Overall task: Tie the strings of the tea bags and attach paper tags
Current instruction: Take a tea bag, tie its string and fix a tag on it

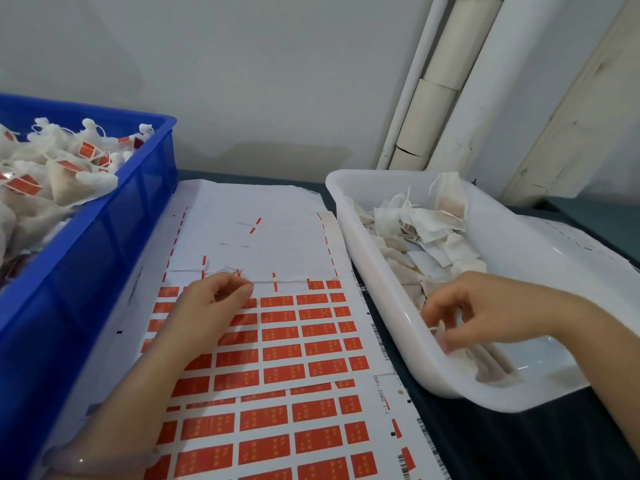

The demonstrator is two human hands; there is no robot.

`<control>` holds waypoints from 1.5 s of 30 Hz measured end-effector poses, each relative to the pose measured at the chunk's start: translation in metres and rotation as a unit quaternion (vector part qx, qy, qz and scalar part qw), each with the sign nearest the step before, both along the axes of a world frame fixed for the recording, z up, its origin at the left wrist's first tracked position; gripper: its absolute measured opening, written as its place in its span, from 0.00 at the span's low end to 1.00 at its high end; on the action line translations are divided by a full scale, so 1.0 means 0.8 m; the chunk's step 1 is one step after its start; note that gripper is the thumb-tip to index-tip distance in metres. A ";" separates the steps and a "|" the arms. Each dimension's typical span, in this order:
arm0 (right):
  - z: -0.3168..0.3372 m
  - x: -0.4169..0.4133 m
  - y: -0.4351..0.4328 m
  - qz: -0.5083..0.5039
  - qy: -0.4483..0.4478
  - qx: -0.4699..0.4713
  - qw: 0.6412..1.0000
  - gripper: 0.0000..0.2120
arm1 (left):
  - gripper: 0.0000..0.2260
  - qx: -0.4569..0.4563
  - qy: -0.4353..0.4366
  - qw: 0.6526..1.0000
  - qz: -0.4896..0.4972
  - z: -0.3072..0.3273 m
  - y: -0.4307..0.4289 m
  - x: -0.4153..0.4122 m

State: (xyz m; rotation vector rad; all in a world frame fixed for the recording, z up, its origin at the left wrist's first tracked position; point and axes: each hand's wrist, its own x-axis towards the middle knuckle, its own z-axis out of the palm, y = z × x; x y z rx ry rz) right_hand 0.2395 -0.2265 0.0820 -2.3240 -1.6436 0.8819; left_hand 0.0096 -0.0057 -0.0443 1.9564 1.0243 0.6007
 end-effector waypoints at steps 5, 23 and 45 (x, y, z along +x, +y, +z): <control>0.004 0.006 -0.005 -0.028 0.024 0.043 0.998 0.06 | 0.02 0.004 0.002 1.000 0.001 -0.001 0.001 0.000; 0.005 0.026 -0.011 -0.066 0.144 0.216 0.963 0.06 | 0.03 0.003 0.005 1.000 0.000 0.001 0.000 0.000; -0.027 0.051 -0.020 -0.065 0.101 0.022 0.993 0.06 | 0.03 0.012 0.007 1.000 0.005 0.003 -0.002 0.002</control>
